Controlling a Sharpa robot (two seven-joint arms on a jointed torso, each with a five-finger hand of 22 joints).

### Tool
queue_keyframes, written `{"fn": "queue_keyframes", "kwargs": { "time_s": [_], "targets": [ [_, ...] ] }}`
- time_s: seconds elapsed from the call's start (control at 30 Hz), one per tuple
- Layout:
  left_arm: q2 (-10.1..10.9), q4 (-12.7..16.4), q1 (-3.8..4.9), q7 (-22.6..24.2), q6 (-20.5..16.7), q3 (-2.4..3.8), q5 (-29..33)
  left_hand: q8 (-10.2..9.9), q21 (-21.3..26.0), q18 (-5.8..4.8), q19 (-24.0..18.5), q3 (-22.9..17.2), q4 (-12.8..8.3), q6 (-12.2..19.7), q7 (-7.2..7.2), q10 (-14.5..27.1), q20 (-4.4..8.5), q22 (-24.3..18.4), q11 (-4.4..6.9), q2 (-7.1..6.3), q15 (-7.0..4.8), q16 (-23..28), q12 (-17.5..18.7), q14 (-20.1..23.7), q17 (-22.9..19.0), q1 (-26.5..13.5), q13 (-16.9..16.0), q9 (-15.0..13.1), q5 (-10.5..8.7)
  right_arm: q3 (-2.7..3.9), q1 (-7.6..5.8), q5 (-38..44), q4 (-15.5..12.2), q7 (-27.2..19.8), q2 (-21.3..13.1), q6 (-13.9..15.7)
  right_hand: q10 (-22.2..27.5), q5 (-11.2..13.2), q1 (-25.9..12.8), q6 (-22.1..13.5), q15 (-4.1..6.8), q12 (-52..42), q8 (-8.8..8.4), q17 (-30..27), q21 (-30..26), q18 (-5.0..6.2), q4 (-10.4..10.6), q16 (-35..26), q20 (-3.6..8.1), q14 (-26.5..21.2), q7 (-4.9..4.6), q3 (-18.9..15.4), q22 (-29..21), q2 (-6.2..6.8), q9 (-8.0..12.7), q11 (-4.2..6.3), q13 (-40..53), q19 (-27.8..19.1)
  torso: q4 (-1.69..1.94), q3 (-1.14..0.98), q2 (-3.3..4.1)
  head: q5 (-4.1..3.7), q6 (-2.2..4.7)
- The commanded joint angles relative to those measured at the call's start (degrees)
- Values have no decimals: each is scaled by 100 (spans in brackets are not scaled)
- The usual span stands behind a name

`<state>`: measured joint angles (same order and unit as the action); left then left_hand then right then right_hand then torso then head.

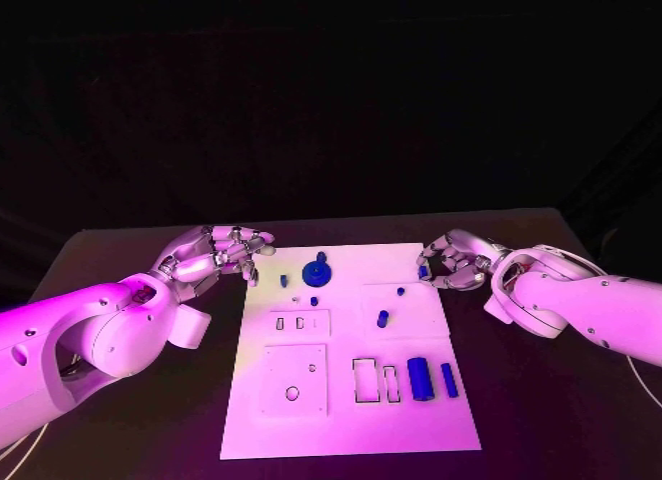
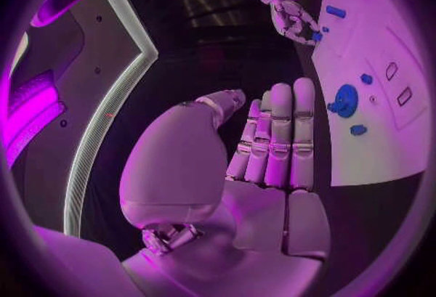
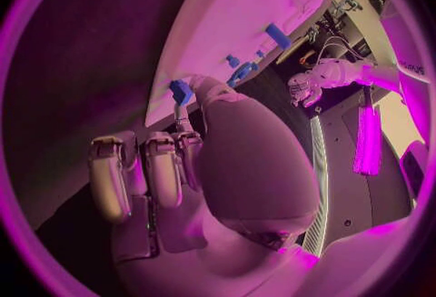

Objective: Assemble the parts on the task board

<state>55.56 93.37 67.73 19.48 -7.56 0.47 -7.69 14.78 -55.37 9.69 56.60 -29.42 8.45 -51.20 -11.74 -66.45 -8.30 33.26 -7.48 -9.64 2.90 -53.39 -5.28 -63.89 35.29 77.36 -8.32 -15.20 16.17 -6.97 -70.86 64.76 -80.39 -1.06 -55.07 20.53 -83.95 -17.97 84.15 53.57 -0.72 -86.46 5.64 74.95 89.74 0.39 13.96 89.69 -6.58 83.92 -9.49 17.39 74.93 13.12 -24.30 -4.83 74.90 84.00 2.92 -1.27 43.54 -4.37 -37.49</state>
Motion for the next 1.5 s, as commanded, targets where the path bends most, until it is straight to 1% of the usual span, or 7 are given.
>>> {"fn": "queue_keyframes", "kwargs": {
  "time_s": [0.03, 0.47, 0.87, 0.97, 1.17, 1.3, 1.5],
  "targets": [
    [-6, 8, 6, 23, 105, 4, -15, -26, -15, 83, -26, -43, 1, 56, 2, 41, -3, 5, 9, 19, 7, -27, 25, 52, -5, -29, -5, -5, -10, -1, 5, 84, 11, 68, 19, 23, -323, -7, 49, 51, 27, -21, -7, 1505, 26, -39, 1, 31, 15, 608, 4, 31, 1507, -15, 1, 19, 1232, 600, 0, -3, -1, -9, 12],
    [-6, 4, 6, 19, 98, 4, -15, -26, -15, 83, -26, -43, 1, 56, 2, 41, -3, 5, 9, 19, 7, -27, 25, 52, -5, -29, -5, -5, -10, -2, 6, 109, 49, 136, 56, -23, -335, 0, 30, 74, 29, -34, 1, 1505, 26, -39, 12, 31, 17, 608, 6, 41, 1507, -1, 2, 23, 1243, 600, -3, -6, 0, -10, 11],
    [-4, 2, 6, 15, 99, 4, -15, -26, -15, 83, -26, -43, 1, 56, 2, 41, -3, 5, 9, 19, 7, -27, 25, 52, -5, -29, -5, -5, -10, -2, 6, 204, 68, 172, 67, -34, -427, 119, 82, 342, 81, -139, 159, 1505, 26, -39, -25, 31, 57, 608, 79, 226, 1507, -57, -37, 83, 1330, 600, -4, -5, -2, -24, 19],
    [-5, 3, 6, 14, 101, 4, -16, -26, -15, 83, -26, -43, 1, 56, 2, 41, -3, 5, 9, 19, 7, -27, 25, 52, -5, -29, -5, -5, -10, -2, 6, 216, 58, 171, 74, -18, -447, 148, 87, 433, 106, -162, 224, 1505, 26, -39, -44, 31, 78, 608, 114, 279, 1507, -78, -57, 111, 1350, 600, 1, -7, 1, -23, 18],
    [-5, 2, 6, 12, 97, 4, -17, -27, -32, 85, -46, -58, -11, 59, 0, 45, -7, 15, 8, 27, 8, -27, 26, 57, -10, -31, -8, -13, -9, -2, 6, 222, 33, 121, 86, 121, -509, 170, 36, 701, 227, -234, 480, 1505, 26, -39, -94, 31, 179, 608, 263, 362, 1507, -99, -155, 235, 1410, 600, 3, -3, -3, -13, 19],
    [-3, 4, 6, 11, 98, 4, -17, -27, -32, 85, -46, -58, -11, 59, 0, 45, -7, 15, 8, 27, 8, -27, 26, 57, -10, -31, -8, -13, -9, -2, 6, 220, 8, 114, 91, 230, -525, 257, -43, 713, 266, -252, 545, 1505, 26, -39, -76, 31, 220, 608, 297, 358, 1507, -94, -182, 268, 1426, 600, -2, -5, 1, -16, 24],
    [-1, 8, 6, 8, 96, 4, -17, -27, -32, 85, -46, -58, -11, 59, 0, 45, -7, 15, 8, 27, 8, -27, 26, 57, -10, -31, -8, -13, -9, -2, 6, 218, -38, 198, 94, 556, -546, 334, -189, 734, 301, -277, 635, 1505, 26, -39, -8, 31, 259, 608, 341, 329, 1507, -92, -213, 307, 1446, 600, 1, -6, 3, -14, 28]
  ]
}}
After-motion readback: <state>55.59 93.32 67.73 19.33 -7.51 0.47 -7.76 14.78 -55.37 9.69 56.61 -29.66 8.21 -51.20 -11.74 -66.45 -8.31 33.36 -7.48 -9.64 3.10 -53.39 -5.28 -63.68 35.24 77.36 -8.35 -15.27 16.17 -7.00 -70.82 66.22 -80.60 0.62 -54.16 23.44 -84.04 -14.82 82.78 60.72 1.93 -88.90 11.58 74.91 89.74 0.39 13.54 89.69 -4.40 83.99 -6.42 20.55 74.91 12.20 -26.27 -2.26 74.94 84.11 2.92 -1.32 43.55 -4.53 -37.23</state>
